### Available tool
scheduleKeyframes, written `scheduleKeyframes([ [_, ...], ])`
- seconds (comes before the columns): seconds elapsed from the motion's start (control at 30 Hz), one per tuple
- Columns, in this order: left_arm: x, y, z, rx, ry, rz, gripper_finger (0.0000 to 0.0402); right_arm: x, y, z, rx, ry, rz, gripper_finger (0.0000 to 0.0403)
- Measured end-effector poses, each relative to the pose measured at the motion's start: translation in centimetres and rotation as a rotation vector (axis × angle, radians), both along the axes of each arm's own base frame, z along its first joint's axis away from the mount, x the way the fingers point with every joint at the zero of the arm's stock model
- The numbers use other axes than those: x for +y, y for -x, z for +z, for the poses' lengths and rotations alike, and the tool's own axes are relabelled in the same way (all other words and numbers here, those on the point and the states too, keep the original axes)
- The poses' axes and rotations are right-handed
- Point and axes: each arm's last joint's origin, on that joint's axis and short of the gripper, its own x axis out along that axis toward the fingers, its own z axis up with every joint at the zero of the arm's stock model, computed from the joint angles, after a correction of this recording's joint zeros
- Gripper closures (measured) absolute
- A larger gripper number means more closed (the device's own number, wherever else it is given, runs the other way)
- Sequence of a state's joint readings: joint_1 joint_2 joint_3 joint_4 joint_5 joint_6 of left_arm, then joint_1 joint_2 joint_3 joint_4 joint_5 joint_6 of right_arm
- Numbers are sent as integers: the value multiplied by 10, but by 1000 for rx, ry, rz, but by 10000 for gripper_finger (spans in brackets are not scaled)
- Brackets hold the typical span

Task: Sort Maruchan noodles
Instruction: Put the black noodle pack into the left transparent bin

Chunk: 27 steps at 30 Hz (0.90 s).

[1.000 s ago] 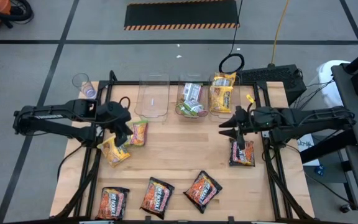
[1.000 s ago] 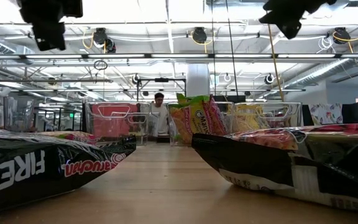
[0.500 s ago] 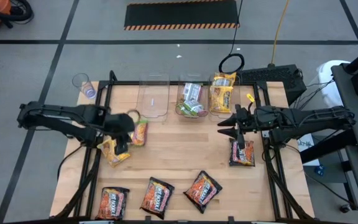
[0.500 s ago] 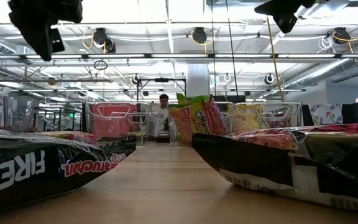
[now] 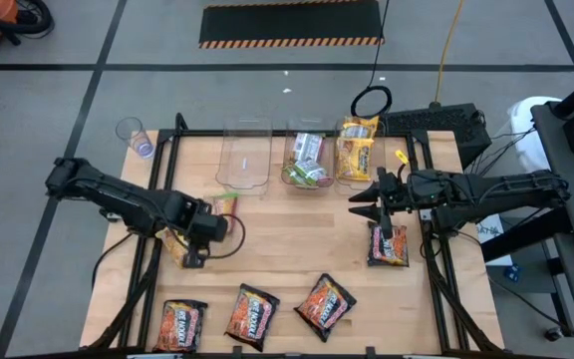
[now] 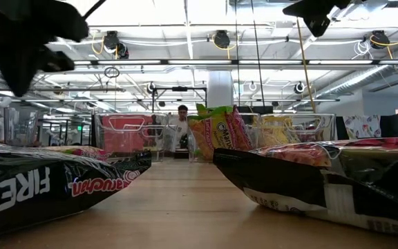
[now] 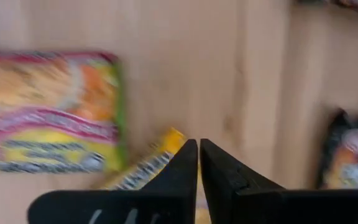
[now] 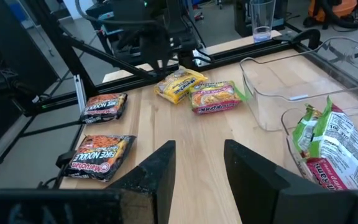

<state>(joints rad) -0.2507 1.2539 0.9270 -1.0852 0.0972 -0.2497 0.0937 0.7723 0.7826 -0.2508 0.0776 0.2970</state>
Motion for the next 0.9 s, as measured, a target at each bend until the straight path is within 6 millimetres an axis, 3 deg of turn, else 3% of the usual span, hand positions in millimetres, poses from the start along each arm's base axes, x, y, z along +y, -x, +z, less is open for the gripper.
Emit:
scheduleKeyframes([
  [0.23,-15,1,1,58,216,59,378,0,0,0,0,5,1,273],
  [0.47,-33,-16,6,-156,350,-64,378,0,0,0,0,6,2,273],
  [0.7,-38,-26,-26,-216,481,-40,378,0,0,0,1,3,1,273],
  [0.9,-26,-29,-53,-188,507,92,378,0,0,0,-3,2,1,273],
])
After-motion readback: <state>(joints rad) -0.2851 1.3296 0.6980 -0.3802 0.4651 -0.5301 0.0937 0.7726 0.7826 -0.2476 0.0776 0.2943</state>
